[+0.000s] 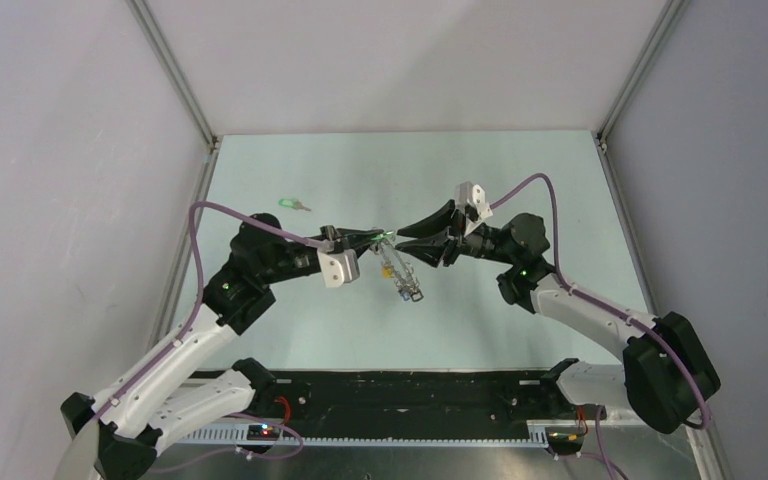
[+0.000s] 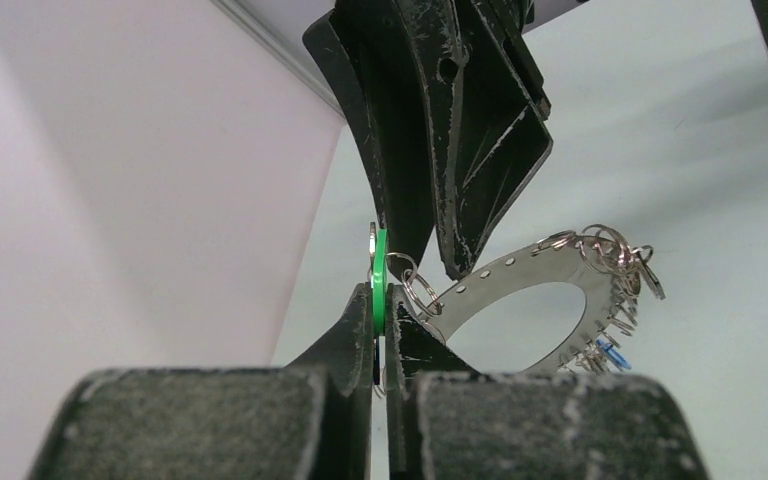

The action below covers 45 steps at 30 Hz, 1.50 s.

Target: Remove the keys from the keyring

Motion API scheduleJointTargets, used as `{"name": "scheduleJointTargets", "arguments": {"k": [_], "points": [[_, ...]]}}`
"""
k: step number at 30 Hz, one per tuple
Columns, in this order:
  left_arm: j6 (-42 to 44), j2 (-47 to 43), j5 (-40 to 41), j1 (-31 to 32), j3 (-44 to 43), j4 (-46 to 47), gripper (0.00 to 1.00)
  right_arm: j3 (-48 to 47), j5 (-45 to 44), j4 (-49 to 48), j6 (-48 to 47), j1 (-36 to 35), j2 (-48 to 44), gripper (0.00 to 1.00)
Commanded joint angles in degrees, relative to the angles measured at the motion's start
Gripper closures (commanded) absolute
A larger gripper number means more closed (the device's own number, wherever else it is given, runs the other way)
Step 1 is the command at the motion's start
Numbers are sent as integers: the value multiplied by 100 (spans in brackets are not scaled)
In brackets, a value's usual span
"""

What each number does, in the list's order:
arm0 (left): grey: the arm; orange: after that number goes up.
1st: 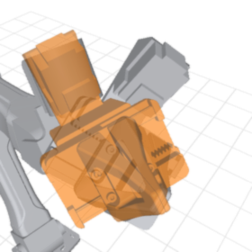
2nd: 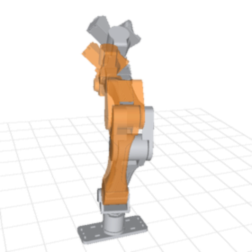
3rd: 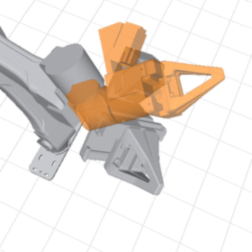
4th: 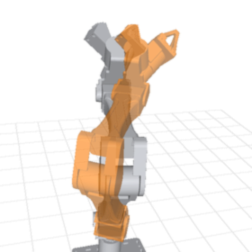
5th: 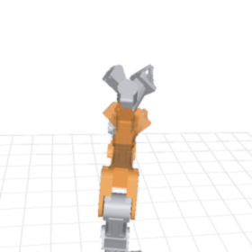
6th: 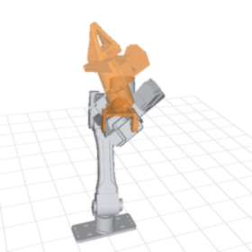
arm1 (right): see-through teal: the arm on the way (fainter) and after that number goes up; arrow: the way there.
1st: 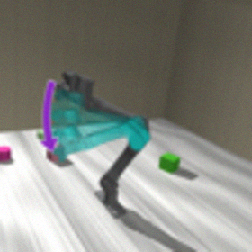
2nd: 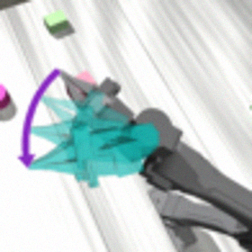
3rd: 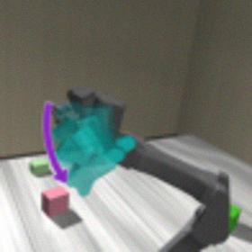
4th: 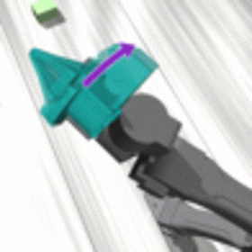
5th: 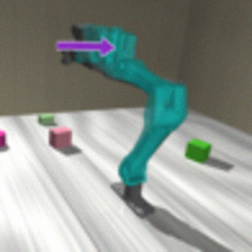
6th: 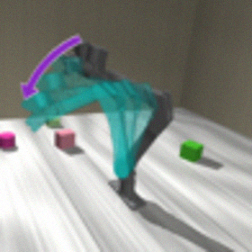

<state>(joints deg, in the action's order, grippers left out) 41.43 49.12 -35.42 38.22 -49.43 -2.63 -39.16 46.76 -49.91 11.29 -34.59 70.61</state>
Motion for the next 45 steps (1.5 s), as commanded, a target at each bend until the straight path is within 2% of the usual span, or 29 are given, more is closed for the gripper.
{"name": "scheduleJointTargets", "arguments": {"k": [1,5,6,12,17,24,29,36,45], "points": [[-19,-140,-228,42,-40,448,100,-251,446,-943,384,7,126,63],[-14,-124,-212,42,-39,448,100,-263,702,-1338,603,-10,264,69],[-19,-127,-216,44,-40,450,100,-284,764,-1402,625,-10,299,73],[-18,-127,-201,38,-49,448,100,-317,901,-1405,703,-24,342,90],[-17,-131,-165,41,-57,448,100,-321,901,-1236,646,-26,302,100],[-58,-78,-200,44,-71,448,100,-341,741,-1028,538,-40,216,100],[-74,10,-203,74,-69,448,100,-554,644,-399,221,-168,199,100],[-139,56,169,111,-102,448,100,-602,885,-337,110,-231,164,100],[-1014,346,807,73,-427,448,100,-539,1049,297,-639,-331,-296,100]]}}
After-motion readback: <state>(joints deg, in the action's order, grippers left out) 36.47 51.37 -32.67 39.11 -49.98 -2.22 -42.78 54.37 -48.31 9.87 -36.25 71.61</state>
